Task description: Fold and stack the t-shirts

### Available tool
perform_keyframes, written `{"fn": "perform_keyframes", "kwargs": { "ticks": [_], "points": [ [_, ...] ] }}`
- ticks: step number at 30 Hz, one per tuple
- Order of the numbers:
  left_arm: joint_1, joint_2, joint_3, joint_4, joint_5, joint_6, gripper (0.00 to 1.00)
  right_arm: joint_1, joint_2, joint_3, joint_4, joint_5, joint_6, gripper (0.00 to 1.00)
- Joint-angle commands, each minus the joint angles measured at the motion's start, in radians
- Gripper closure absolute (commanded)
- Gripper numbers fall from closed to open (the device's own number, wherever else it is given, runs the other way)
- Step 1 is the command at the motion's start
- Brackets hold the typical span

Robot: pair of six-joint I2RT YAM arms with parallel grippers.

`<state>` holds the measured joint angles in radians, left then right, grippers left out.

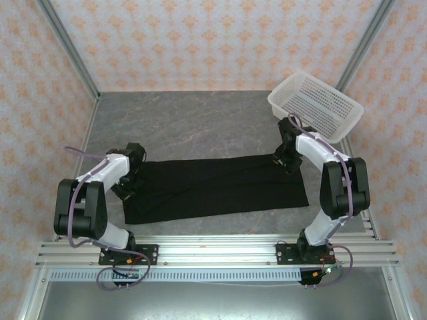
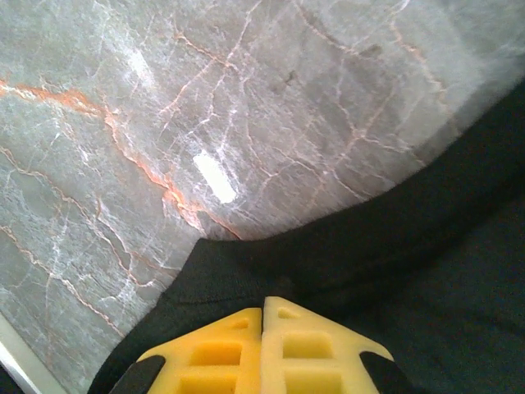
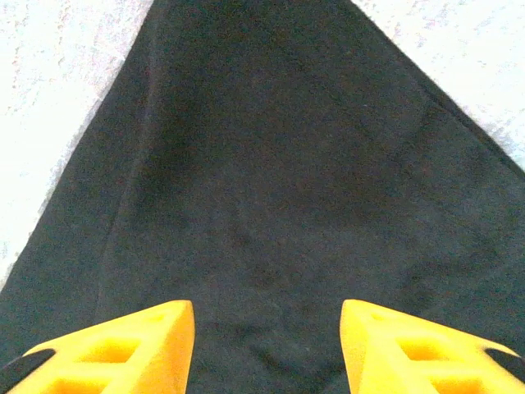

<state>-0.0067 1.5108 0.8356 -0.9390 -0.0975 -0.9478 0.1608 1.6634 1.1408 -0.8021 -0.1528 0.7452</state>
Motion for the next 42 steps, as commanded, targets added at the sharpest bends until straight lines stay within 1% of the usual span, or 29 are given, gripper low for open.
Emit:
{"fn": "perform_keyframes", "kwargs": {
  "ticks": [1, 2, 3, 4, 5, 7, 8, 9, 11, 13, 15, 18, 21, 25, 28, 31, 33, 34, 37, 39, 42],
  "points": [
    [0.002, 0.039, 0.055, -0.046, -0.073, 0.012, 0.90, 0.003, -0.058, -0.017, -0.038, 0.041, -0.033, 0.48],
    [0.002, 0.041, 0.076, -0.068, -0.083, 0.007, 0.77, 0.003, -0.069, -0.018, -0.047, 0.043, -0.041, 0.47],
    [0.002, 0.028, 0.094, -0.088, -0.096, 0.004, 0.61, 0.003, -0.079, -0.019, -0.054, 0.045, -0.048, 0.47],
    [0.002, 0.007, 0.110, -0.106, -0.106, -0.003, 0.52, 0.003, -0.089, -0.021, -0.057, 0.045, -0.054, 0.46],
    [0.002, -0.029, 0.128, -0.129, -0.117, -0.013, 0.46, 0.003, -0.099, -0.025, -0.057, 0.045, -0.058, 0.46],
    [-0.005, -0.118, 0.156, -0.152, -0.113, -0.026, 0.43, 0.002, -0.105, -0.034, -0.051, 0.036, -0.067, 0.46],
    [-0.009, -0.164, 0.160, -0.156, -0.090, -0.037, 0.43, 0.001, -0.100, -0.035, -0.041, 0.024, -0.071, 0.46],
    [-0.011, -0.202, 0.157, -0.151, -0.044, -0.051, 0.44, 0.000, -0.088, -0.032, -0.036, 0.011, -0.075, 0.47],
    [-0.016, -0.236, 0.126, -0.133, 0.076, -0.091, 0.50, 0.001, -0.051, -0.021, -0.019, -0.018, -0.087, 0.50],
    [-0.047, -0.243, 0.073, -0.099, 0.194, -0.152, 0.56, 0.000, -0.012, 0.003, -0.019, -0.024, -0.098, 0.55],
    [-0.099, -0.242, 0.015, -0.041, 0.257, -0.229, 0.60, -0.002, 0.039, 0.033, -0.028, -0.021, -0.119, 0.59],
    [-0.146, -0.203, -0.027, 0.053, 0.272, -0.312, 0.66, -0.006, 0.097, 0.062, -0.037, -0.024, -0.150, 0.61],
    [-0.170, -0.114, -0.027, 0.135, 0.289, -0.346, 0.71, -0.010, 0.153, 0.082, -0.046, -0.026, -0.173, 0.61],
    [-0.173, 0.055, 0.024, 0.158, 0.281, -0.309, 0.76, -0.024, 0.202, 0.086, -0.053, -0.028, -0.189, 0.61],
    [-0.134, 0.218, 0.113, 0.163, 0.272, -0.241, 0.79, -0.029, 0.245, 0.106, -0.080, -0.058, -0.204, 0.61],
    [-0.053, 0.388, 0.287, 0.139, 0.248, -0.155, 0.80, -0.028, 0.248, 0.103, -0.087, -0.073, -0.195, 0.60],
    [-0.018, 0.517, 0.445, 0.120, 0.236, -0.100, 0.80, -0.028, 0.233, 0.080, -0.088, -0.076, -0.175, 0.60],
    [-0.008, 0.590, 0.551, 0.106, 0.248, -0.065, 0.80, -0.026, 0.221, 0.058, -0.083, -0.085, -0.155, 0.60],
    [0.001, 0.815, 0.942, 0.004, 0.311, 0.015, 0.80, -0.016, 0.164, -0.048, -0.036, -0.162, -0.069, 0.59],
    [-0.001, 0.954, 1.220, -0.057, 0.338, 0.031, 0.80, 0.016, 0.115, -0.126, -0.002, -0.220, 0.014, 0.59],
    [-0.003, 1.188, 1.672, -0.145, 0.369, 0.010, 0.79, 0.115, 0.038, -0.243, 0.055, -0.288, 0.181, 0.58]
  ]
}}
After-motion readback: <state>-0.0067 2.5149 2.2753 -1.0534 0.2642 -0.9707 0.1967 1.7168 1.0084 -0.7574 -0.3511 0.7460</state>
